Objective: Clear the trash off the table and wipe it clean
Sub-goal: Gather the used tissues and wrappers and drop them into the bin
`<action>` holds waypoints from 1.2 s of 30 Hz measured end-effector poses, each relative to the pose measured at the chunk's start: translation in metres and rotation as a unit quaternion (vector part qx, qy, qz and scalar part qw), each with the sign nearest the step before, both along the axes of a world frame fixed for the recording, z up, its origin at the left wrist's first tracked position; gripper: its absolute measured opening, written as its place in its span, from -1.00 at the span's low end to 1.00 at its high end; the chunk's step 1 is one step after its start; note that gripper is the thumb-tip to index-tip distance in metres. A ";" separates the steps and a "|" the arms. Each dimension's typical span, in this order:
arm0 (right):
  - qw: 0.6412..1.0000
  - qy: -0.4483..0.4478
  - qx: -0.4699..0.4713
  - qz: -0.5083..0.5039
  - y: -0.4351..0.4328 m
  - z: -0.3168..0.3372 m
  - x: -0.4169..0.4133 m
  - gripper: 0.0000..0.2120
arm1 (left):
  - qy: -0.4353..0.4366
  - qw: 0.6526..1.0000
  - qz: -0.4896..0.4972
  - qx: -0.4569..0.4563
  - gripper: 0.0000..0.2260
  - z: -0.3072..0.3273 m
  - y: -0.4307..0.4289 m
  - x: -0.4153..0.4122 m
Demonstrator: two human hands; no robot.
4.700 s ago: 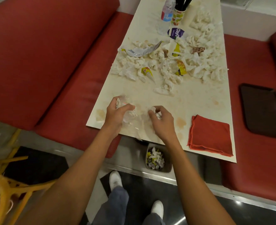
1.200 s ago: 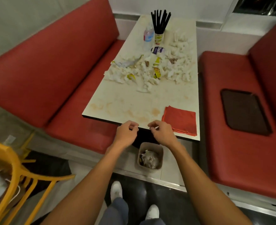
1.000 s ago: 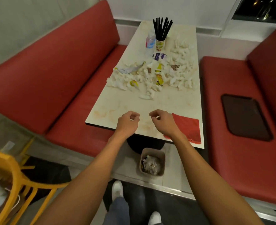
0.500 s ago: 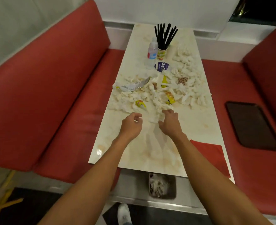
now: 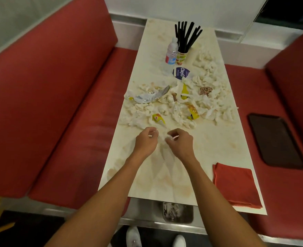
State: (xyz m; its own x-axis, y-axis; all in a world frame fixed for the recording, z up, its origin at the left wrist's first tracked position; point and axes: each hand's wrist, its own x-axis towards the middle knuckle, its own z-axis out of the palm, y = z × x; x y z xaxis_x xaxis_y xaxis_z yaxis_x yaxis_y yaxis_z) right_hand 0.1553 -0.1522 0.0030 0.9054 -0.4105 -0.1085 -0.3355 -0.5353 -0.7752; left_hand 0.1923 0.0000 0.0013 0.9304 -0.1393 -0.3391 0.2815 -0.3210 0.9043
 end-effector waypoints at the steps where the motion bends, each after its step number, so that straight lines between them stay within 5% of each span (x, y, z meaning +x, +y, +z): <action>1: 0.999 -0.013 0.035 -0.004 0.006 0.007 -0.002 -0.86 | 0.014 0.999 0.013 -0.026 -0.74 0.000 0.000 0.001; 7: 0.976 -0.005 0.211 0.050 0.035 0.026 0.001 -0.85 | 0.110 0.963 0.127 -0.211 -0.71 0.003 -0.004 0.012; 11: 0.938 0.020 0.326 0.118 0.038 0.031 0.006 -0.65 | 0.055 0.969 0.191 -0.144 -0.72 0.002 0.005 0.018; 15: 0.972 0.005 0.218 0.084 0.030 0.028 0.029 -0.64 | 0.055 0.957 0.237 -0.158 -0.74 0.000 0.017 0.026; 18: 0.997 -0.061 0.018 0.049 0.026 0.015 0.058 -0.70 | 0.059 0.960 0.238 -0.138 -0.73 -0.005 0.027 0.028; 24: 0.956 0.059 -0.239 0.159 0.027 -0.012 0.105 -0.49 | 0.068 0.963 0.231 -0.121 -0.73 -0.017 0.045 0.030; 30: 0.970 0.043 -0.181 0.158 0.026 -0.030 0.088 -0.75 | 0.081 0.960 0.237 -0.127 -0.75 -0.017 0.054 0.030; 36: 0.990 0.013 -0.121 0.072 0.003 -0.019 0.063 -0.78 | 0.096 0.964 0.224 -0.111 -0.77 -0.008 0.042 0.023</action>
